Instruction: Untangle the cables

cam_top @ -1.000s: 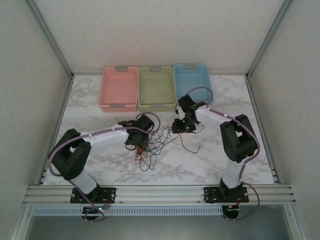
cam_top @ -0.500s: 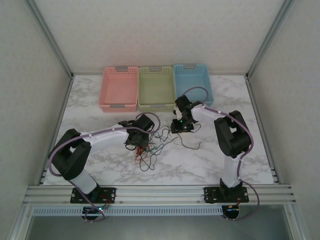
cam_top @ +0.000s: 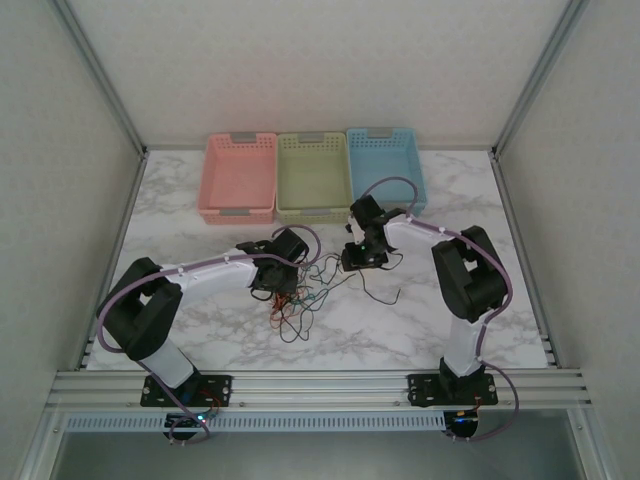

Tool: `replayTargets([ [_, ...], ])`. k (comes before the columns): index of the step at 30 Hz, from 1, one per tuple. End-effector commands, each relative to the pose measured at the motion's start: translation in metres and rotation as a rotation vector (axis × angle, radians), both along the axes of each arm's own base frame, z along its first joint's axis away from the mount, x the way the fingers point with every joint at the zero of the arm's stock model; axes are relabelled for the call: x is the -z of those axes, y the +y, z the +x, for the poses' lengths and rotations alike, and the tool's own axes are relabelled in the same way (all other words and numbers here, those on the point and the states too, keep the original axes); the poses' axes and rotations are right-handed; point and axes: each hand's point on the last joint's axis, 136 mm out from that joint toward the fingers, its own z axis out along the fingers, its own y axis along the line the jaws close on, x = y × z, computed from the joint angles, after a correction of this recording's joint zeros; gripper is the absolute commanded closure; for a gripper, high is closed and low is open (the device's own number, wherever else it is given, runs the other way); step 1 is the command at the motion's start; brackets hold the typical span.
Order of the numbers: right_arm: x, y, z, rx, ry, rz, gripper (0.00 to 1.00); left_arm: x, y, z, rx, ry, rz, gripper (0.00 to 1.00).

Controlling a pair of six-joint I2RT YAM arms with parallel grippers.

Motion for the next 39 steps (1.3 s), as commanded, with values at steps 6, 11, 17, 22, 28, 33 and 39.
replayTargets([
  [6,0.004,-0.013,-0.019,-0.001,0.032,-0.066,0.75,-0.002,0.002,-0.002,-0.008,0.003,-0.02,1.0],
  [11,-0.02,-0.02,-0.007,0.031,-0.066,-0.084,1.0,-0.003,0.004,-0.003,-0.009,0.0,-0.011,1.0],
  [17,-0.053,-0.037,0.001,0.078,-0.179,-0.129,1.0,0.0,0.007,-0.005,-0.017,0.005,-0.008,1.0],
  [22,-0.077,-0.07,0.005,0.159,-0.244,-0.208,1.0,0.002,0.01,-0.007,-0.021,0.006,-0.004,1.0],
  [28,-0.11,-0.119,0.006,0.282,-0.323,-0.276,1.0,0.007,0.012,-0.009,-0.023,0.013,0.003,1.0],
  [33,-0.143,-0.164,0.004,0.433,-0.4,-0.281,1.0,0.011,0.013,-0.01,-0.028,0.019,0.01,1.0],
  [39,-0.165,-0.171,0.003,0.499,-0.435,-0.149,1.0,0.011,0.011,-0.01,-0.025,0.022,0.002,1.0],
])
